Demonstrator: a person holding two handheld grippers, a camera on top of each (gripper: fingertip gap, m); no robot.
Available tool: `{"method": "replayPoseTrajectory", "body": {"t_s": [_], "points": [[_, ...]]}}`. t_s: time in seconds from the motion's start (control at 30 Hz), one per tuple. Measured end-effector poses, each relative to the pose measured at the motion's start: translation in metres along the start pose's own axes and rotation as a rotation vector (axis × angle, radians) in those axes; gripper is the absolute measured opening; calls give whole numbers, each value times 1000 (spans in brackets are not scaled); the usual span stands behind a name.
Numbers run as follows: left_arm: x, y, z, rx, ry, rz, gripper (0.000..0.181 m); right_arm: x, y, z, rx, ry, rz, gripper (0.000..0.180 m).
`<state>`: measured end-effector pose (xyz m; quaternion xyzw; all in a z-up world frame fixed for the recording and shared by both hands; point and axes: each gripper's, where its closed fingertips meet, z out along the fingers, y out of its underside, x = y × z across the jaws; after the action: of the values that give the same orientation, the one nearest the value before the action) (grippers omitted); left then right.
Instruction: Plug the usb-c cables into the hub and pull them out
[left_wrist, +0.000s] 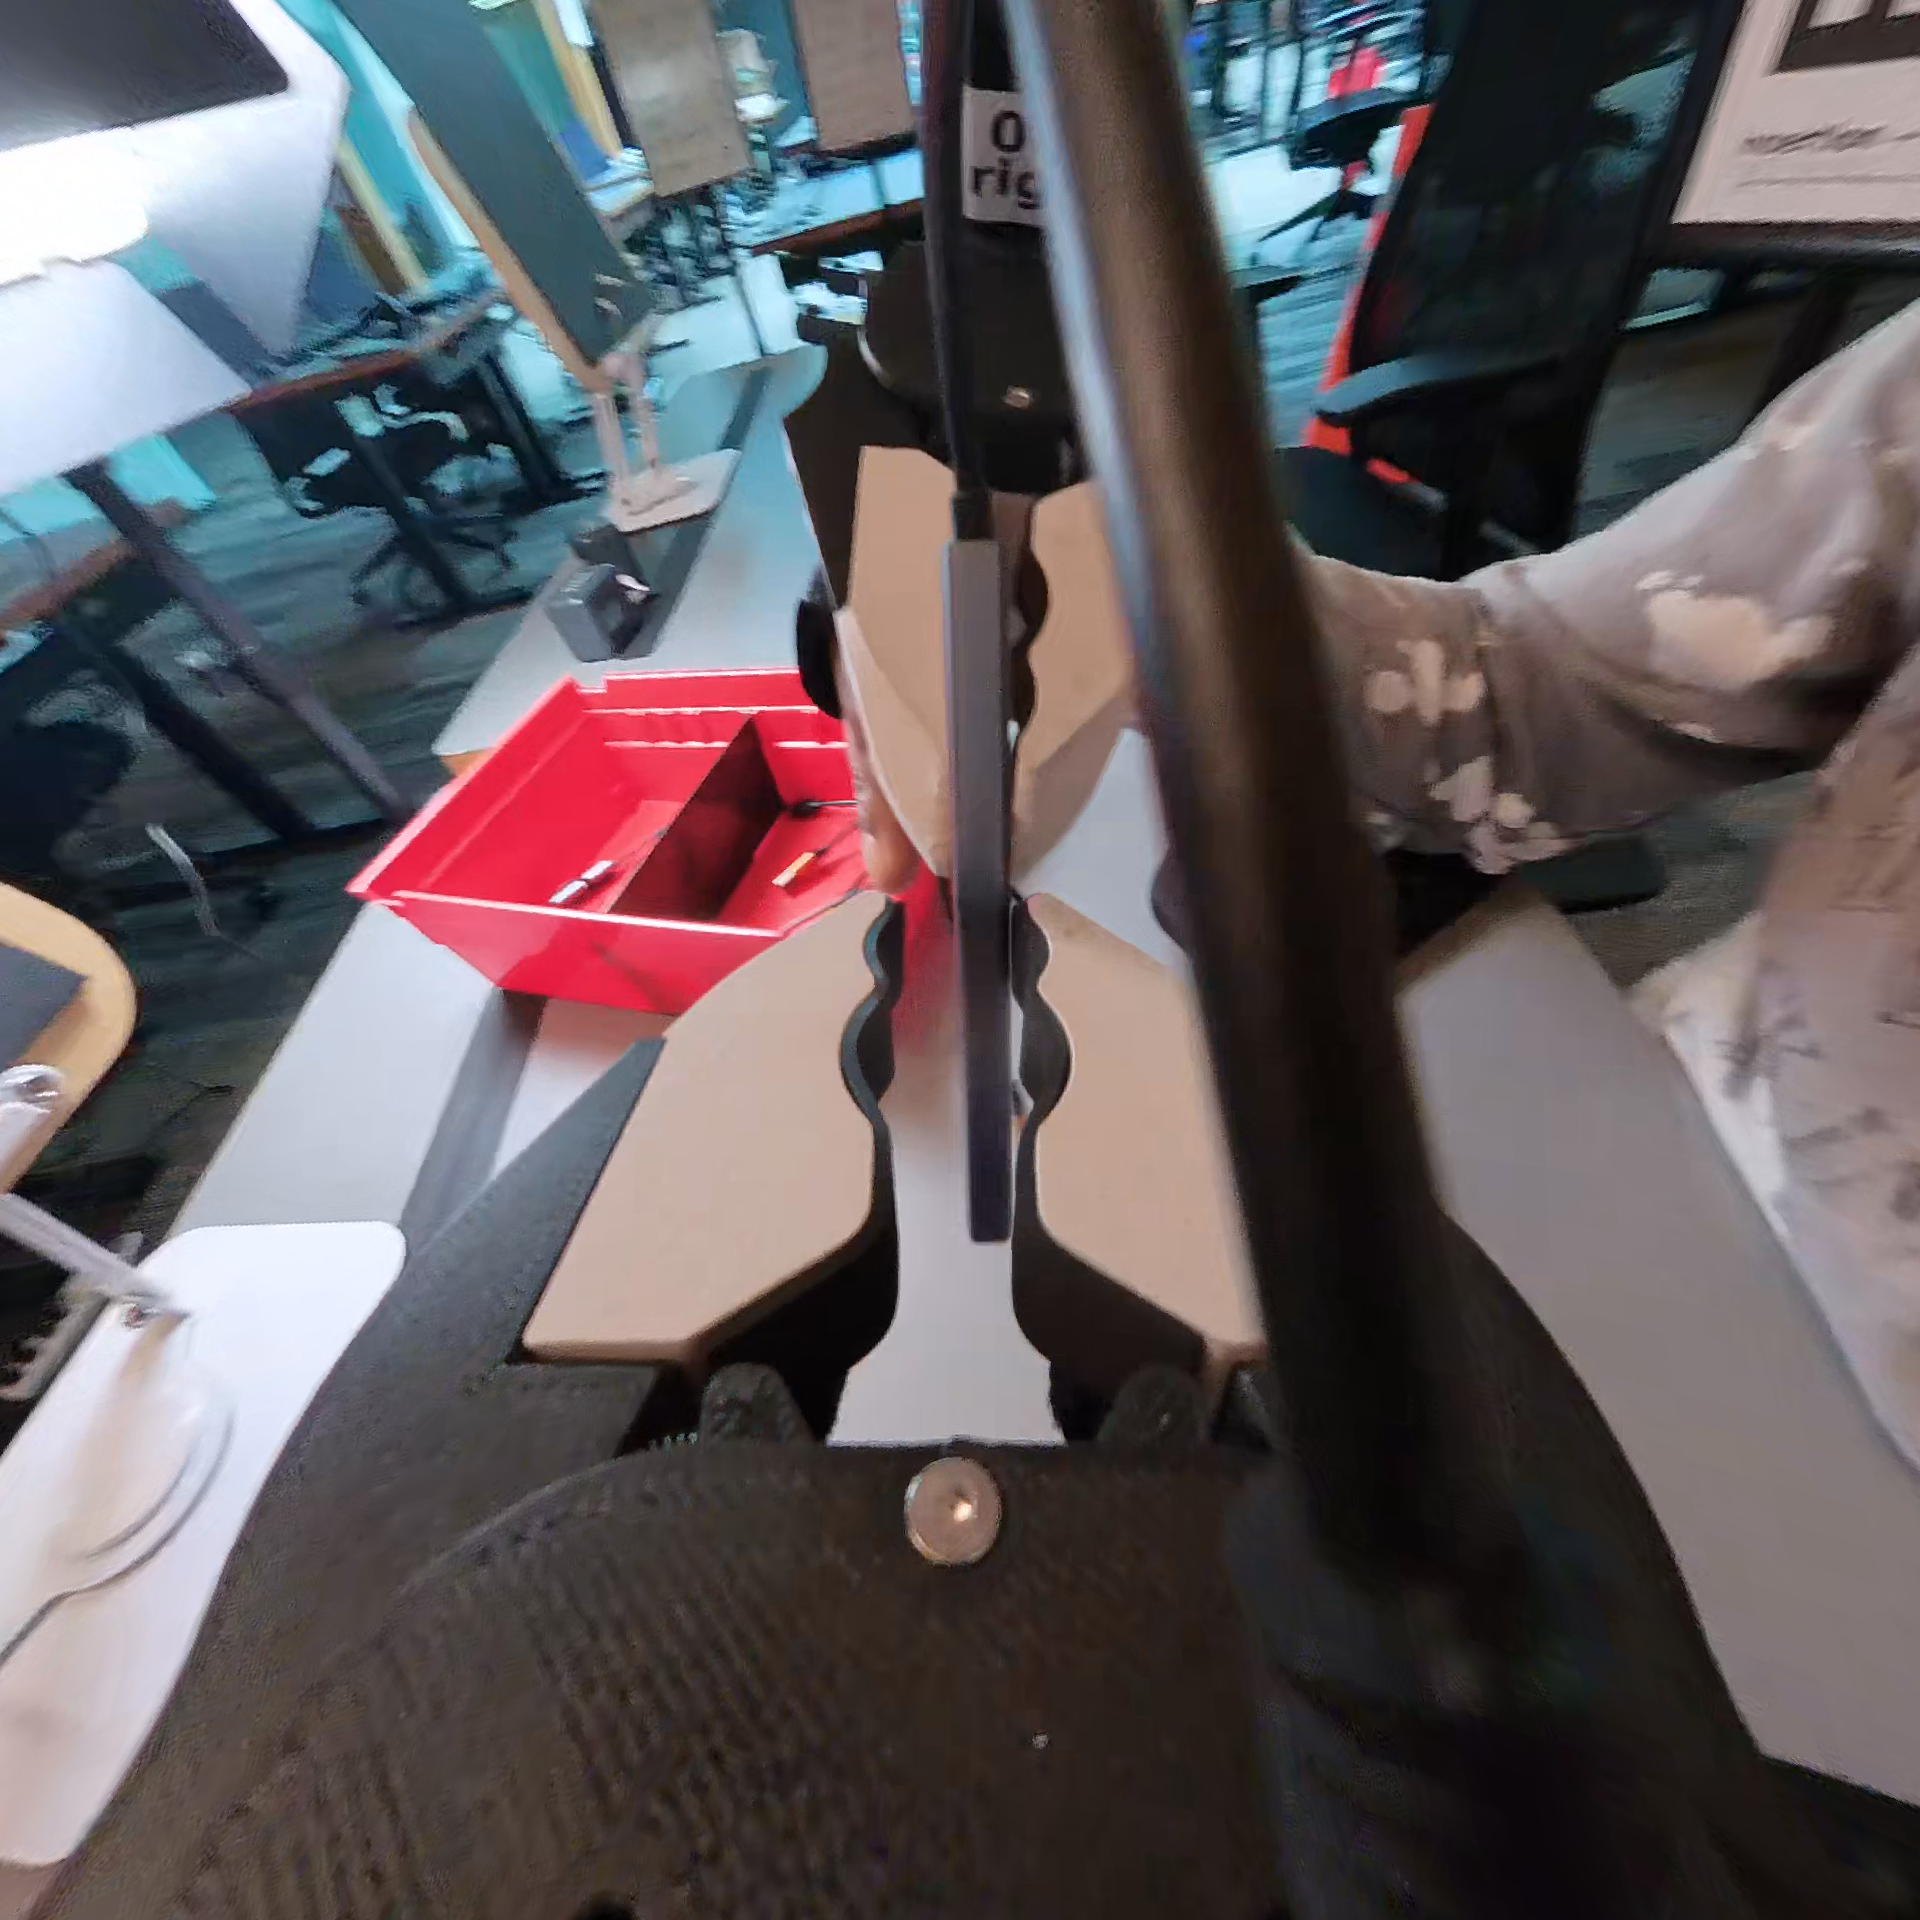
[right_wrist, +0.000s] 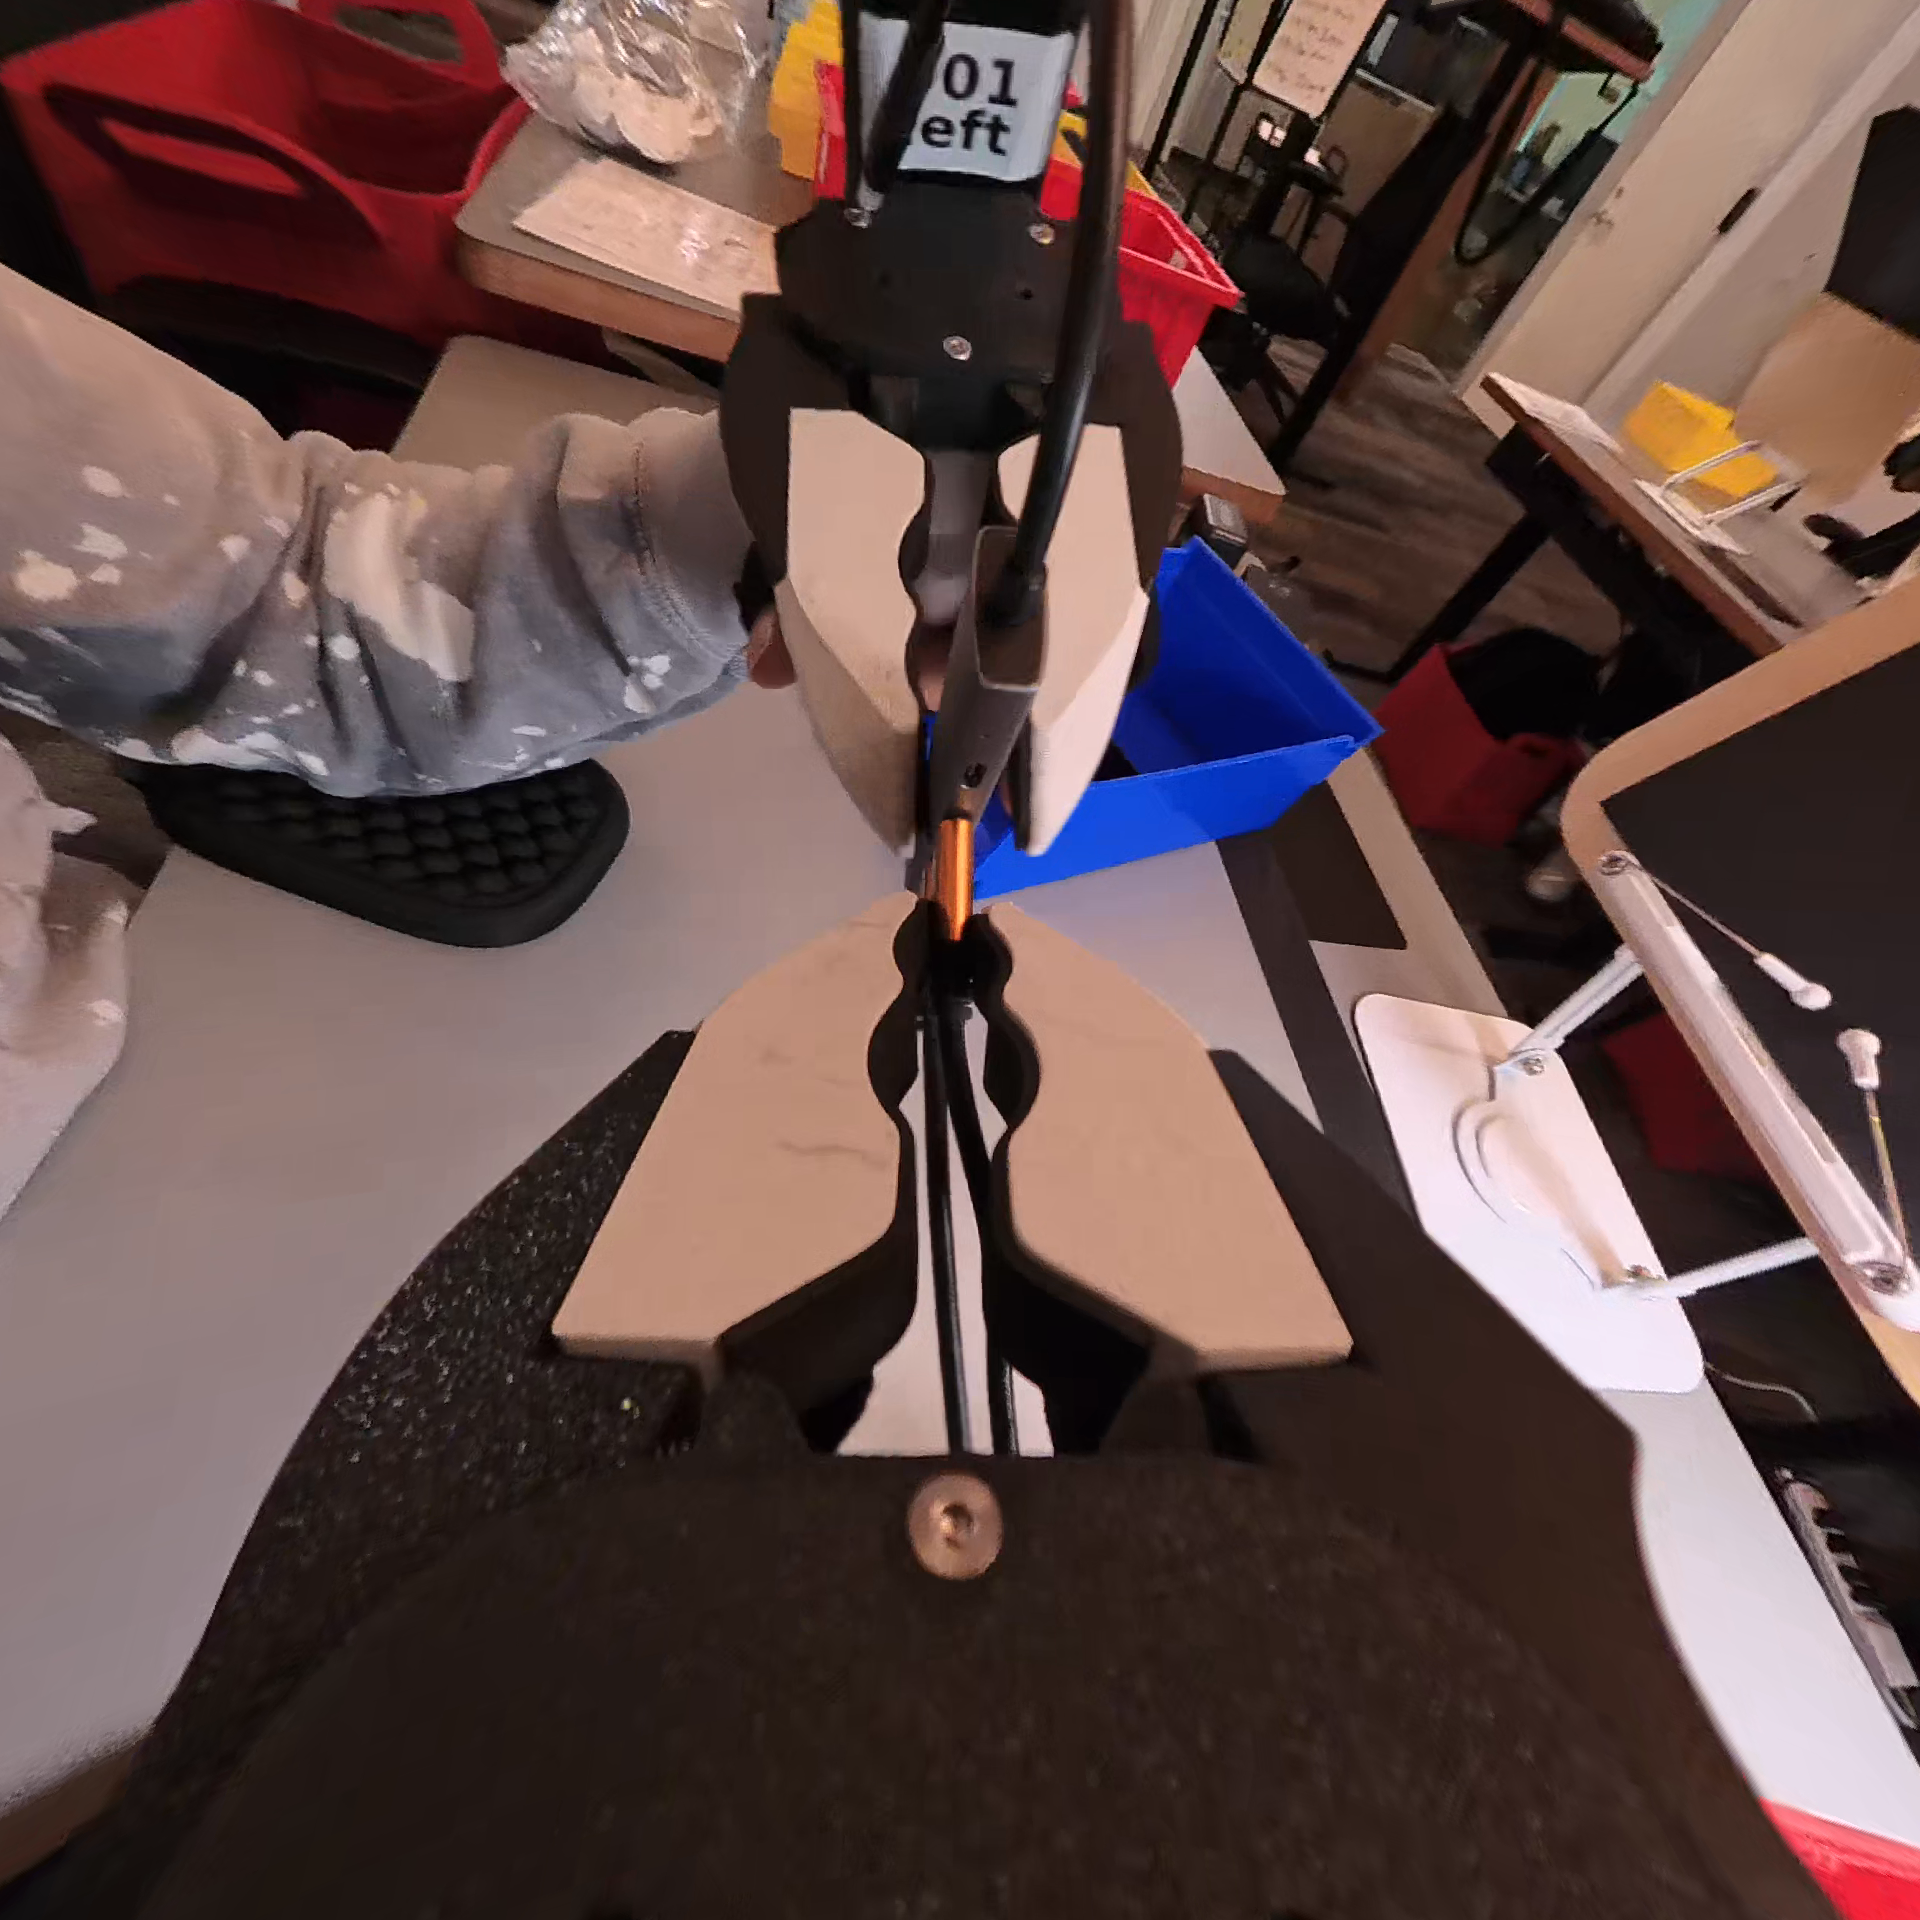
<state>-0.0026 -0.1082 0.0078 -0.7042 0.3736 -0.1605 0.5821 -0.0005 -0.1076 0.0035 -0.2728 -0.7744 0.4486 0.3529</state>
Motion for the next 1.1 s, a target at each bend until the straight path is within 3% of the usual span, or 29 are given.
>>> {"method": "replayPoseTrajectory", "body": {"t_s": [0.07,0.3,0.5,0.87,1.1], "points": [[1,-3,2,8,-5,3,10,2,-1,0,7,10,13,7],[-10,-13,-2,53,-79,-25,11,13,-10,-4,76,44,102,7],[-57,-9,-36,8,-449,83,21,60,17,-18,6,251,335,7],[-25,14,2,-62,-158,-28,32,22,17,5,-57,78,199,7],[-16,8,3,-3,-86,-39,13,15,6,6,-5,65,118,7]]}}
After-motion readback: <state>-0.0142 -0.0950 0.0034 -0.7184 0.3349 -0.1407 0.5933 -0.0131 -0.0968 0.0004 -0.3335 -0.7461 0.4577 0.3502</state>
